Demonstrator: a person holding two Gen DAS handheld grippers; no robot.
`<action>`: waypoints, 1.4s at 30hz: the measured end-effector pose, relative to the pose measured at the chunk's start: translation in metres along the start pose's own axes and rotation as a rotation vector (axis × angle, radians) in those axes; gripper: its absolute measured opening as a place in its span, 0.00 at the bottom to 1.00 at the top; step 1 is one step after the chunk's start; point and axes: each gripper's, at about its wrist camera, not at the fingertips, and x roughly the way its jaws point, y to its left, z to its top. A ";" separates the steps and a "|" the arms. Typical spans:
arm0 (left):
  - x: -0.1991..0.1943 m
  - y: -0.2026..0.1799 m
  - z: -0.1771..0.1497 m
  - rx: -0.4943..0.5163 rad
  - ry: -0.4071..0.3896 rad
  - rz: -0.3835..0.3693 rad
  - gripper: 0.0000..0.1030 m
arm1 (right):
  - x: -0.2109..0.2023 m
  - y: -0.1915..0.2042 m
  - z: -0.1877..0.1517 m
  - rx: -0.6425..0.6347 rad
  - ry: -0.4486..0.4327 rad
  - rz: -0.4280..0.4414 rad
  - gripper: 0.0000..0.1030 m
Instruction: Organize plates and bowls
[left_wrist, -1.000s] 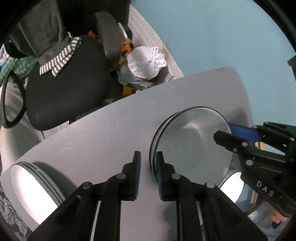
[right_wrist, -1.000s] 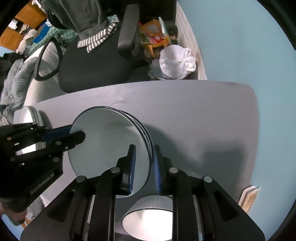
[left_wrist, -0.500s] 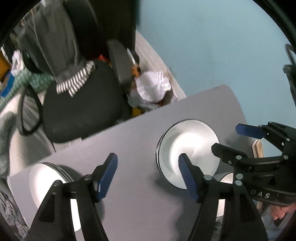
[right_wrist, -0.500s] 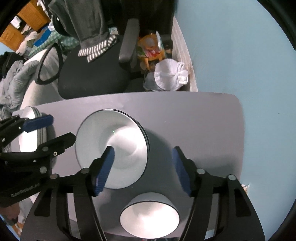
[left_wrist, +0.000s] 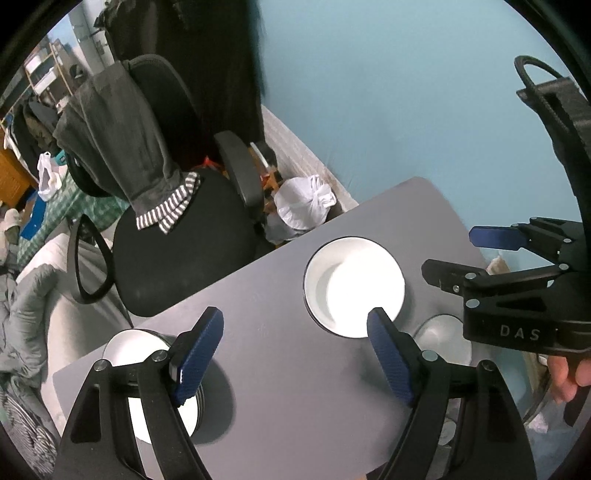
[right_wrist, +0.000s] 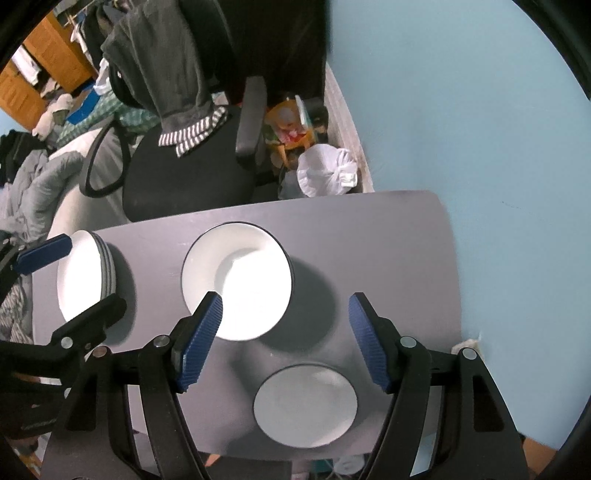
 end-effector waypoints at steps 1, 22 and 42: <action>-0.006 0.000 -0.001 -0.002 -0.008 -0.009 0.79 | -0.004 0.000 -0.002 0.003 -0.008 -0.001 0.68; -0.070 0.009 -0.029 -0.009 -0.102 -0.080 0.79 | -0.064 0.003 -0.041 0.107 -0.128 -0.004 0.69; -0.077 -0.032 -0.045 0.119 -0.056 -0.183 0.79 | -0.096 -0.026 -0.100 0.271 -0.138 -0.068 0.69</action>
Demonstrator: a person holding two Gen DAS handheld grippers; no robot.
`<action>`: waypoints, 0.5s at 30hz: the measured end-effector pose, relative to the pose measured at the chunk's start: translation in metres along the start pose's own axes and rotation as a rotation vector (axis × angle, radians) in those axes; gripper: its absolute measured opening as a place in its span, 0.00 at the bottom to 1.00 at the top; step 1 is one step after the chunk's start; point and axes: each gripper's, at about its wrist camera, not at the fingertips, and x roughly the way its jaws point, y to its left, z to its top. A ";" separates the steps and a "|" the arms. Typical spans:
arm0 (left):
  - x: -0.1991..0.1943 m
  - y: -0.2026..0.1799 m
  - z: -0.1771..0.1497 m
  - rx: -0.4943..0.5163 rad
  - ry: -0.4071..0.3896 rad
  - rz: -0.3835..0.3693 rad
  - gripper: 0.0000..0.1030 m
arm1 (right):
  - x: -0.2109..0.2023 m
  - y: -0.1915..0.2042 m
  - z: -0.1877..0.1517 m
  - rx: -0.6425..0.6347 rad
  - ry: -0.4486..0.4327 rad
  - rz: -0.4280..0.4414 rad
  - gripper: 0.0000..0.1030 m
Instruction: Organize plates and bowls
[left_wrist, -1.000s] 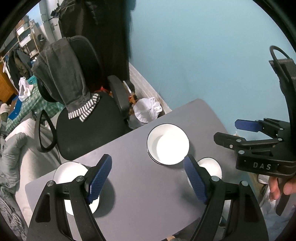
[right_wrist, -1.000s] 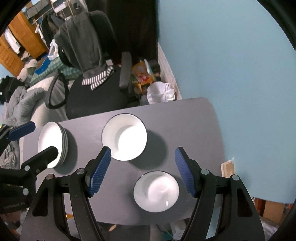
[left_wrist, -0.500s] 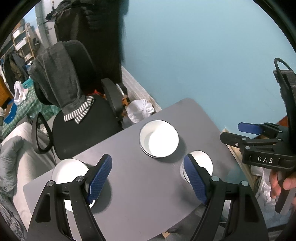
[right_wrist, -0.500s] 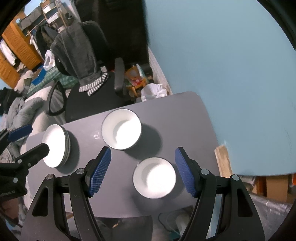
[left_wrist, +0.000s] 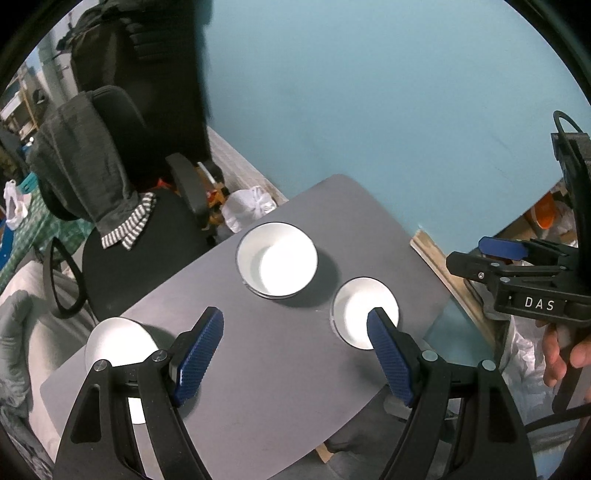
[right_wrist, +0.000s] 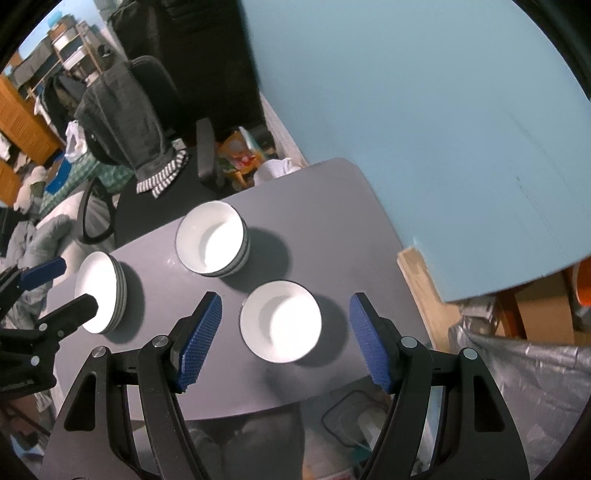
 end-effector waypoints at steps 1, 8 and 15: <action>0.001 -0.002 0.000 0.007 0.002 -0.005 0.79 | -0.001 -0.002 -0.002 0.008 0.001 -0.003 0.69; 0.007 -0.015 0.003 0.044 0.010 -0.029 0.79 | -0.002 -0.015 -0.009 0.041 0.004 -0.011 0.69; 0.027 -0.020 0.007 0.041 0.065 -0.053 0.79 | 0.011 -0.027 -0.016 0.070 0.031 -0.006 0.69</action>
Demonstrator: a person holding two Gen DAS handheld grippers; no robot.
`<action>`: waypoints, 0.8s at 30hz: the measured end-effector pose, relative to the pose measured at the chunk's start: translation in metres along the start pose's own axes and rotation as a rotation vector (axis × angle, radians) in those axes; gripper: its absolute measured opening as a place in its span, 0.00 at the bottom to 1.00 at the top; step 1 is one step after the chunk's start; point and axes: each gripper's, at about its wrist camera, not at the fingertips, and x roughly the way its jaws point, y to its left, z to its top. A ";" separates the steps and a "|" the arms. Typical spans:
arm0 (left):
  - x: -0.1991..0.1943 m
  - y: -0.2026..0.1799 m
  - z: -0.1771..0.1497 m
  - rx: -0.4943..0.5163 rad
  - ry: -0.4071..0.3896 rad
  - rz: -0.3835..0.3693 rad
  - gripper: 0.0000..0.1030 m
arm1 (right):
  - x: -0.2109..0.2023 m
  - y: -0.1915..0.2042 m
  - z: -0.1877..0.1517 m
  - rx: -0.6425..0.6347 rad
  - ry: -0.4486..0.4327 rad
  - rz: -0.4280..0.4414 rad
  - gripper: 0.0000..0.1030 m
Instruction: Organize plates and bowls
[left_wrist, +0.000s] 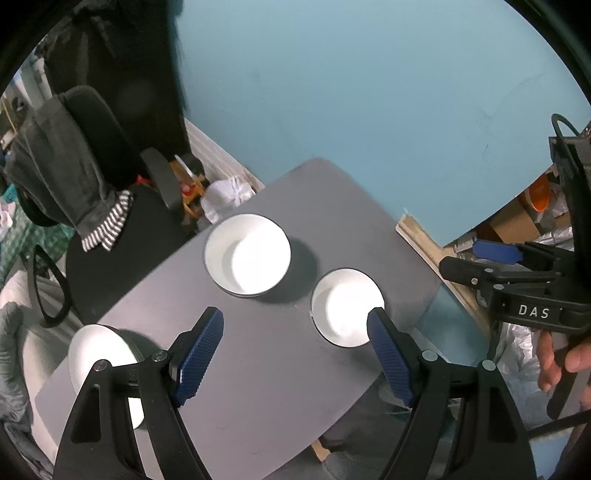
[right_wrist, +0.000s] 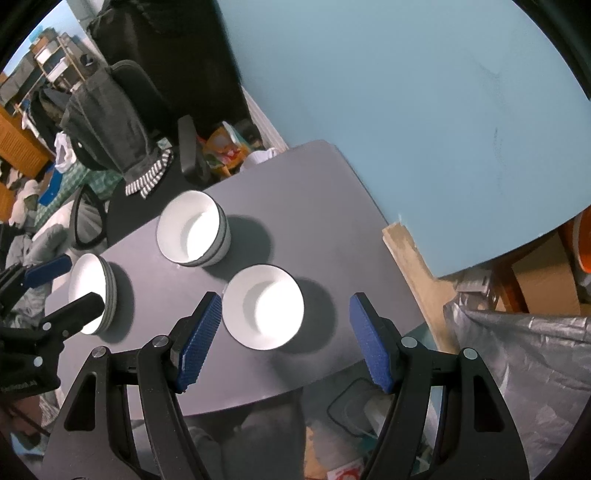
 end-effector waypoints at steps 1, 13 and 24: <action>0.006 -0.001 0.001 0.000 0.015 -0.015 0.79 | 0.003 -0.002 0.000 0.003 0.005 0.001 0.69; 0.086 -0.007 -0.003 0.000 0.137 0.013 0.79 | 0.056 -0.033 -0.008 0.054 0.084 0.022 0.69; 0.141 -0.004 -0.012 -0.041 0.193 0.027 0.79 | 0.109 -0.036 -0.011 0.017 0.131 0.054 0.69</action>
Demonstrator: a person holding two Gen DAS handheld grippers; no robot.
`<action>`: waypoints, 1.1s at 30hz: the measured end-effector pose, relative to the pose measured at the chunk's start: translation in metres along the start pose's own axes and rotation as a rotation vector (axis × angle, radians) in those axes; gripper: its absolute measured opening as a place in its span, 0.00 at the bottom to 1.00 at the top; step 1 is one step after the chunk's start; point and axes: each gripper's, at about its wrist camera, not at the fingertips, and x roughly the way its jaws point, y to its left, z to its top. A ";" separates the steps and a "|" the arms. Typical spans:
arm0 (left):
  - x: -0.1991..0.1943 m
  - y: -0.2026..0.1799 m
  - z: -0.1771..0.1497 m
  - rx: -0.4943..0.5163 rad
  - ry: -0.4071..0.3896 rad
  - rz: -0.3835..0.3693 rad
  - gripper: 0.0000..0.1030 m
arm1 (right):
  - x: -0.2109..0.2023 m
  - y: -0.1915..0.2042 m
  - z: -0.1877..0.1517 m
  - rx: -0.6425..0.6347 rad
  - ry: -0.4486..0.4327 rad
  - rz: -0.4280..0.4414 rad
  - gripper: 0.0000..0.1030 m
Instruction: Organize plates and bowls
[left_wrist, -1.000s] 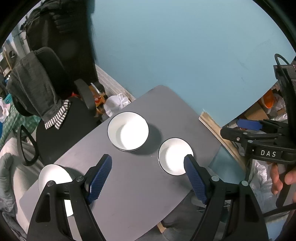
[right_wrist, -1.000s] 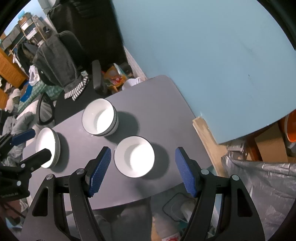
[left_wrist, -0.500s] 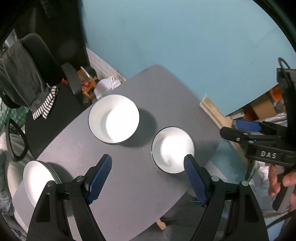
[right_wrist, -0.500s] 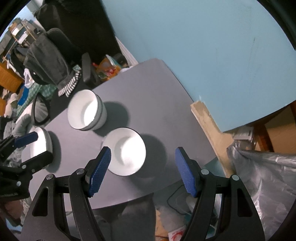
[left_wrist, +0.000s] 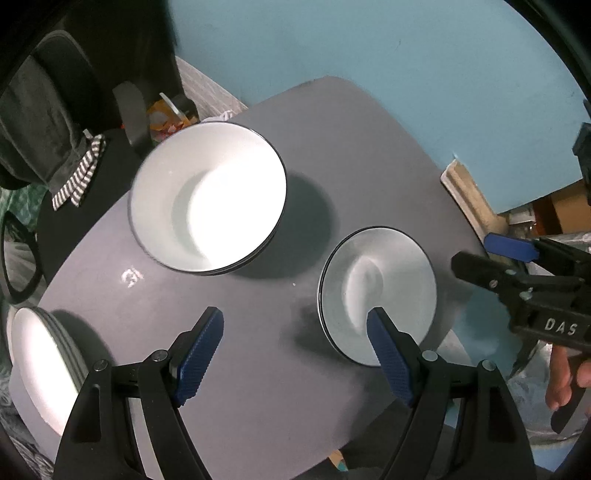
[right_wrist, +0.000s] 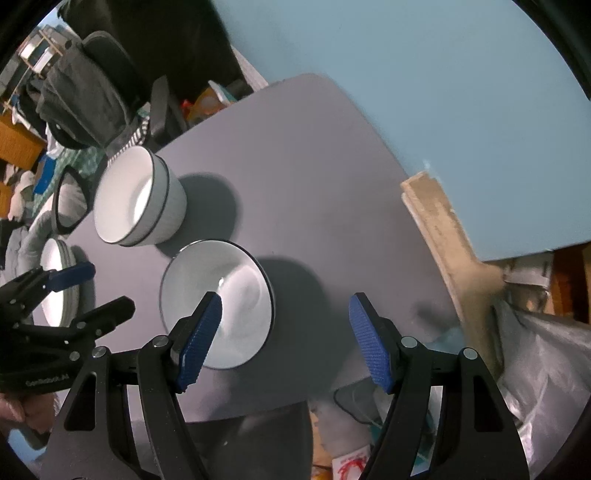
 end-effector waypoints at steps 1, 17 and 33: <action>0.006 0.000 0.000 0.004 0.008 0.010 0.79 | 0.005 0.000 0.000 -0.005 0.005 -0.001 0.69; 0.053 -0.005 -0.001 0.007 0.059 0.036 0.79 | 0.067 -0.004 0.000 -0.005 0.070 0.059 0.69; 0.073 0.007 0.001 -0.078 0.106 -0.012 0.53 | 0.079 0.000 -0.007 -0.033 0.119 0.090 0.31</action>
